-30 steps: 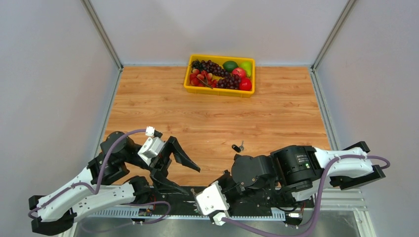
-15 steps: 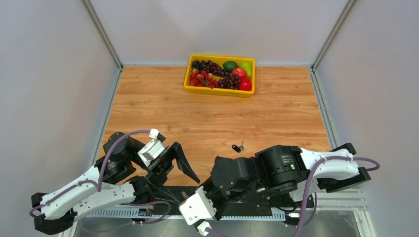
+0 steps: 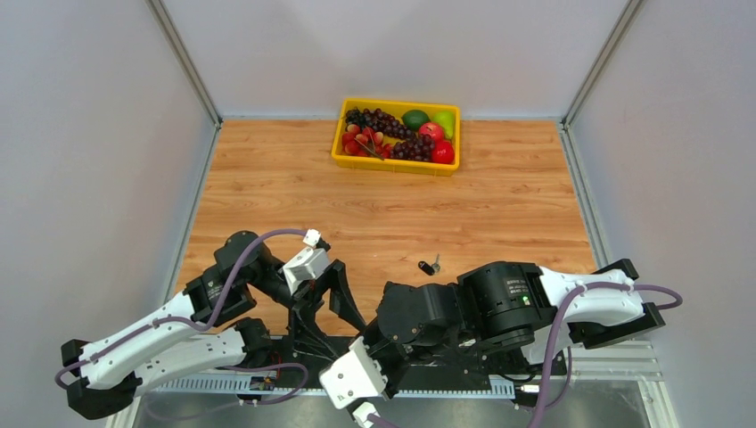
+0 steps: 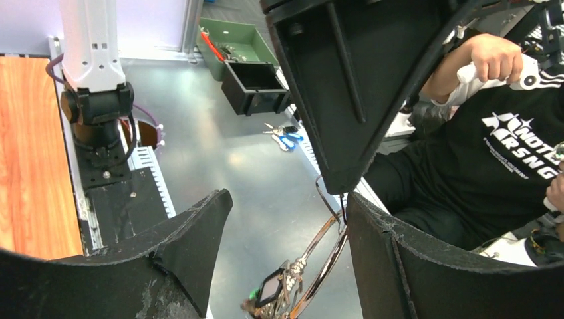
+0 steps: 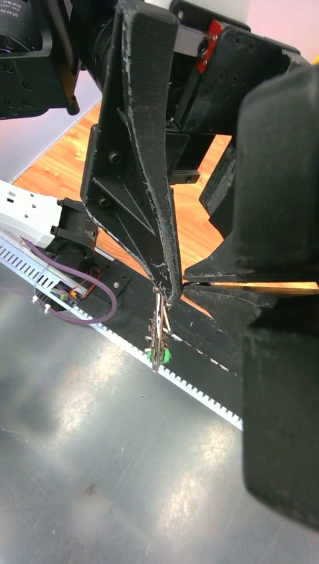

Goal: Put the keys on the keyring

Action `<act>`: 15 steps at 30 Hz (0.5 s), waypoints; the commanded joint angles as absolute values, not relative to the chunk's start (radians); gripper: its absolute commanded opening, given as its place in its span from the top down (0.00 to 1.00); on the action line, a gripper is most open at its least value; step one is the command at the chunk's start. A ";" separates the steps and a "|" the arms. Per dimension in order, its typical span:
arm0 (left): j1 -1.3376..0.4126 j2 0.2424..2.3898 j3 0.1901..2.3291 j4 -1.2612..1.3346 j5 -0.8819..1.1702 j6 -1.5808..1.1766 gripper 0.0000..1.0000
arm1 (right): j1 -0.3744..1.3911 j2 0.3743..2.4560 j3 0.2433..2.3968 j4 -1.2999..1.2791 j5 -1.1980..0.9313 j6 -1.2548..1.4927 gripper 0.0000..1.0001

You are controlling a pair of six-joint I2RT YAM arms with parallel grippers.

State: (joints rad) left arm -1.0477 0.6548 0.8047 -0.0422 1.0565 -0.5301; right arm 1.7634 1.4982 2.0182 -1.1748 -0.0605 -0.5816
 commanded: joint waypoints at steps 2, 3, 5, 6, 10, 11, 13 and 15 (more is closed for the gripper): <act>-1.051 0.660 0.807 -0.082 1.075 -0.511 0.28 | 1.759 1.487 2.060 -1.162 -0.039 -0.603 1.00; -1.051 0.660 0.807 -0.082 1.078 -0.511 0.29 | 1.759 1.485 2.057 -1.162 -0.034 -0.603 1.00; -1.051 0.656 0.807 -0.081 1.084 -0.511 0.29 | 1.759 1.481 2.046 -1.161 -0.023 -0.603 1.00; -1.051 0.655 0.807 -0.078 1.089 -0.512 0.29 | 1.759 1.479 2.043 -1.160 -0.018 -0.603 1.00; -1.051 0.646 0.803 -0.069 1.099 -0.518 0.30 | 1.759 1.476 2.037 -1.157 -0.006 -0.603 1.00; -1.051 0.644 0.803 -0.066 1.102 -0.520 0.30 | 1.759 1.477 2.035 -1.156 -0.001 -0.604 1.00; -1.051 0.644 0.798 -0.056 1.107 -0.526 0.30 | 1.759 1.474 2.028 -1.154 0.032 -0.604 1.00; -1.051 0.641 0.789 -0.043 1.112 -0.532 0.30 | 1.759 1.473 2.019 -1.151 0.046 -0.604 1.00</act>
State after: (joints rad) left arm -1.0477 0.6518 0.8043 -0.0776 1.0817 -0.5282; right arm 1.7638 1.4990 2.0163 -1.1801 -0.0086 -0.5877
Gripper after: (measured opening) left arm 0.704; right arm 0.007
